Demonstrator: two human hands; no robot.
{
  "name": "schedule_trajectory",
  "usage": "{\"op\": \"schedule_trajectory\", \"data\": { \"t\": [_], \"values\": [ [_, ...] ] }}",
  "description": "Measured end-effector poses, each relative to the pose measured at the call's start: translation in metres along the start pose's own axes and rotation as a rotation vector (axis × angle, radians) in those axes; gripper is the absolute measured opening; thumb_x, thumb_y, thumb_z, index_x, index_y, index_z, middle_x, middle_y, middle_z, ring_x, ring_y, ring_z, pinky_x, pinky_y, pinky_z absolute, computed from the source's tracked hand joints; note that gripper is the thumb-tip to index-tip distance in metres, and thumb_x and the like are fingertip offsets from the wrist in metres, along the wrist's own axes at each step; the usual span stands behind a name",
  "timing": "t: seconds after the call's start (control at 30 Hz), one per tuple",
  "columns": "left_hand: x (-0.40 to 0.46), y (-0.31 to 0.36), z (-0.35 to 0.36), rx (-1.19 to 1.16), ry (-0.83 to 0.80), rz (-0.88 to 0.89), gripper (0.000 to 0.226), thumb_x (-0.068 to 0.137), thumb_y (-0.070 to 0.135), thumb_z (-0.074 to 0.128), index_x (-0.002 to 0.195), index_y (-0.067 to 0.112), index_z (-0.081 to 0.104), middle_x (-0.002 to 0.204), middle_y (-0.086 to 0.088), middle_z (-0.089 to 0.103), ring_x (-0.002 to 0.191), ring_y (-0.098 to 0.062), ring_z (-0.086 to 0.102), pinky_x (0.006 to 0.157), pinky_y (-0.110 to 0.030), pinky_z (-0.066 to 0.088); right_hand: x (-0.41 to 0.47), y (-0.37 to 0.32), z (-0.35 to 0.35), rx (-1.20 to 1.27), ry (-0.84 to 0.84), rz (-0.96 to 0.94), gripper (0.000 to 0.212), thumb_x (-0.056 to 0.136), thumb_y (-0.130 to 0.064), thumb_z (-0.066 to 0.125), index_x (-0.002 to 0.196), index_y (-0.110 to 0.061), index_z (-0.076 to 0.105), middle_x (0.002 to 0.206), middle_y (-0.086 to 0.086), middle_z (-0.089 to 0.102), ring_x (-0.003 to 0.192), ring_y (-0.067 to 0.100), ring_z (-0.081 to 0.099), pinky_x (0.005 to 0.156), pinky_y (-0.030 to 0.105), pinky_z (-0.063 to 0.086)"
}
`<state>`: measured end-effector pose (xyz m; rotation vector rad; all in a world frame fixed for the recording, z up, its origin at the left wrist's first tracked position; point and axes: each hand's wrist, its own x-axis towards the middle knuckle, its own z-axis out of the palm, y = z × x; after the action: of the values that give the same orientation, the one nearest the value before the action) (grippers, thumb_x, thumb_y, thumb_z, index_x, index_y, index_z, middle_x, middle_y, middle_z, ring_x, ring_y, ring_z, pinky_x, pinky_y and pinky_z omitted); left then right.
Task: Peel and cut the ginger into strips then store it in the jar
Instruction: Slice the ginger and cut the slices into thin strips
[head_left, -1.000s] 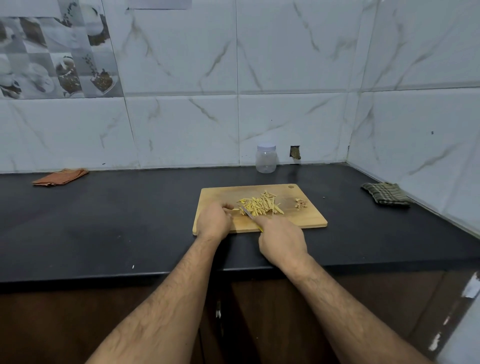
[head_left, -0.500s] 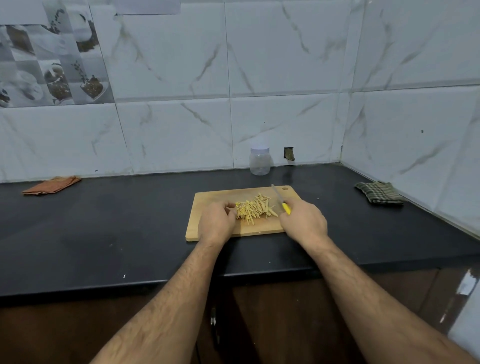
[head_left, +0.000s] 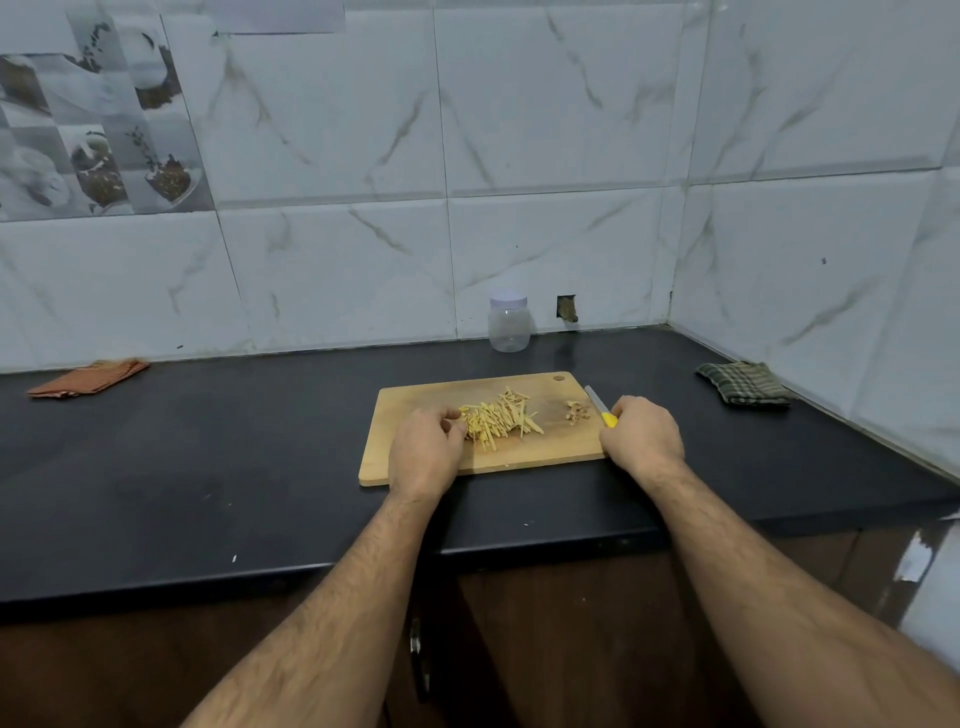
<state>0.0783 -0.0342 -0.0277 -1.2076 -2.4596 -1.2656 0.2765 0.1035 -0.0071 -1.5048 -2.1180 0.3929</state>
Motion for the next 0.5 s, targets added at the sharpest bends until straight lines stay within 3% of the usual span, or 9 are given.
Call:
{"op": "schedule_trajectory", "data": {
  "t": [0.23, 0.5],
  "values": [
    [0.0, 0.001, 0.001, 0.019, -0.002, -0.004, 0.025, 0.097, 0.029, 0.059, 0.118, 0.021, 0.07, 0.11, 0.004, 0.07, 0.1, -0.013, 0.063, 0.086, -0.033, 0.053, 0.003, -0.009, 0.002, 0.006, -0.015, -0.011, 0.012, 0.087, -0.013, 0.058, 0.096, -0.012, 0.065, 0.084, 0.003, 0.061, 0.08, 0.023, 0.058, 0.06, 0.031, 0.045],
    [0.006, -0.001, 0.001, 0.022, -0.013, -0.016, 0.025, 0.097, 0.033, 0.059, 0.117, 0.023, 0.07, 0.11, 0.006, 0.07, 0.1, -0.012, 0.064, 0.087, -0.034, 0.054, 0.001, -0.039, 0.019, -0.119, -0.039, -0.102, 0.021, 0.087, -0.008, 0.054, 0.103, -0.014, 0.067, 0.095, 0.004, 0.067, 0.084, 0.024, 0.06, 0.066, 0.032, 0.048]
  ]
}}
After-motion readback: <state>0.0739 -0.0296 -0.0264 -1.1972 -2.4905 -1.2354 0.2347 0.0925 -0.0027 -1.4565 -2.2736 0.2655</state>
